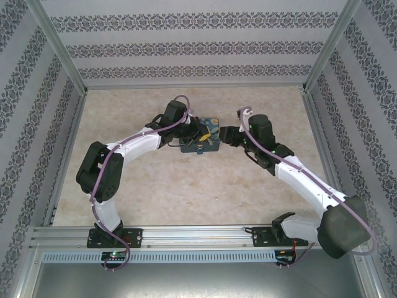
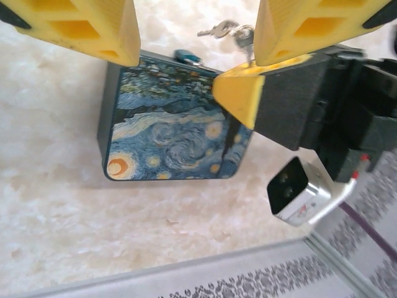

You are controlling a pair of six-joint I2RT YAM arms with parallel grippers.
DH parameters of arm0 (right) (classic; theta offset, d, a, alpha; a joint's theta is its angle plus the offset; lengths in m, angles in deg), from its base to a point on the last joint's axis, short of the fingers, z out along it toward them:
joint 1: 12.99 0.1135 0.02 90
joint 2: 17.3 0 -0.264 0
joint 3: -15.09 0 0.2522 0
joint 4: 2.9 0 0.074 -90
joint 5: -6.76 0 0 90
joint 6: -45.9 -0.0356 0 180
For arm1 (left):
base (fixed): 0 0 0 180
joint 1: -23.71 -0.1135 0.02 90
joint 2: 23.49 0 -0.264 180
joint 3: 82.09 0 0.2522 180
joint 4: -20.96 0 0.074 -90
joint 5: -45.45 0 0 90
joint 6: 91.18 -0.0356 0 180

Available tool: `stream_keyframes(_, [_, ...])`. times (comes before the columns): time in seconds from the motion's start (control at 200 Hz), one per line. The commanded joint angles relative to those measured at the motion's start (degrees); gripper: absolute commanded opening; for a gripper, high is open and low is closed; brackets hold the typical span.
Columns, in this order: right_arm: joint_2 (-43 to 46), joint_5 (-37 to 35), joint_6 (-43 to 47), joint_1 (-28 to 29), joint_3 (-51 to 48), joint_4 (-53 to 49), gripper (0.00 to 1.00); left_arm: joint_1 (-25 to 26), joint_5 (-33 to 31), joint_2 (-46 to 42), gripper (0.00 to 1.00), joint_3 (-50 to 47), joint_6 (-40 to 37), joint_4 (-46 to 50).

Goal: Unlock a padlock with a key

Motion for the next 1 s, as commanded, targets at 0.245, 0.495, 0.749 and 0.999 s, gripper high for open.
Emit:
stream_keyframes(0.245, [-3.33, 15.66, -29.45, -5.3, -8.13, 23.72, 0.53, -1.64, -3.26, -2.45, 0.0, -6.48, -6.2, -28.15])
stream_keyframes(0.495, [-8.82, 18.63, -38.13, -5.38, -8.77, 38.52, 0.52, -1.61, -6.08, -1.68, 0.0, -11.01, -0.33, -44.8])
stream_keyframes(0.749, [-13.39, 19.41, -40.97, -5.25, -7.7, 46.24, 0.49, -1.57, -8.67, -1.09, 0.0, -12.93, 4.52, -52.14])
stream_keyframes(0.999, [-18.79, 22.47, -43.62, -4.87, -6.38, 54.04, 0.44, -1.58, -8.27, -0.79, 0.0, -13.42, 6.97, -53.88])
